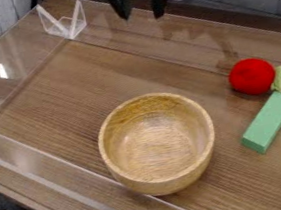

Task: Remove the green stick from the brown bowl and put it on the table

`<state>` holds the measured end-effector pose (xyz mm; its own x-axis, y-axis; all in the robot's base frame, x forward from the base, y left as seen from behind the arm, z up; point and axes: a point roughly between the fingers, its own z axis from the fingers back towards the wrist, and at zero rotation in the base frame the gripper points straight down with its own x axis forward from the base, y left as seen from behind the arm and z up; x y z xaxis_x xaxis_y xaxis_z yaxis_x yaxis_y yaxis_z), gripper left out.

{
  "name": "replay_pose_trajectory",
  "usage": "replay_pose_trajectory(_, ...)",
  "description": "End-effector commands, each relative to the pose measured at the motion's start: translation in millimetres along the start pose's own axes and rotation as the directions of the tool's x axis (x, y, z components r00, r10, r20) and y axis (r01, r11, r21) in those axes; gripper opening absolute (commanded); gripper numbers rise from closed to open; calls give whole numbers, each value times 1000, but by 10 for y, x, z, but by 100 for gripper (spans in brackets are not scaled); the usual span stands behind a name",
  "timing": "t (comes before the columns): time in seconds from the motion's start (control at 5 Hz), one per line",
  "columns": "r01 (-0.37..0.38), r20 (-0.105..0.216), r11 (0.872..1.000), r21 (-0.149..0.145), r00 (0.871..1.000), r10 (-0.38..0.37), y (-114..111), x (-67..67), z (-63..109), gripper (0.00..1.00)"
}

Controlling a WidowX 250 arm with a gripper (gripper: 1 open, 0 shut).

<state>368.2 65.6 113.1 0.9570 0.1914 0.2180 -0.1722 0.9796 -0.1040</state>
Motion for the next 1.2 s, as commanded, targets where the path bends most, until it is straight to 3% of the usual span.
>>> replay_pose_trajectory(0.0,19,64,1000,-1,998,-19,16,150,213,100)
replay_pose_trajectory(0.2,92,49,996,-2,995,-92,48,123,74,100)
replay_pose_trajectory(0.4,133,49,991,-18,990,-132,103,87,60,100)
replay_pose_trajectory(0.8,138,76,989,-45,988,-135,53,168,309,100)
replay_pose_trajectory(1.0,96,84,995,-36,992,-93,29,177,409,100)
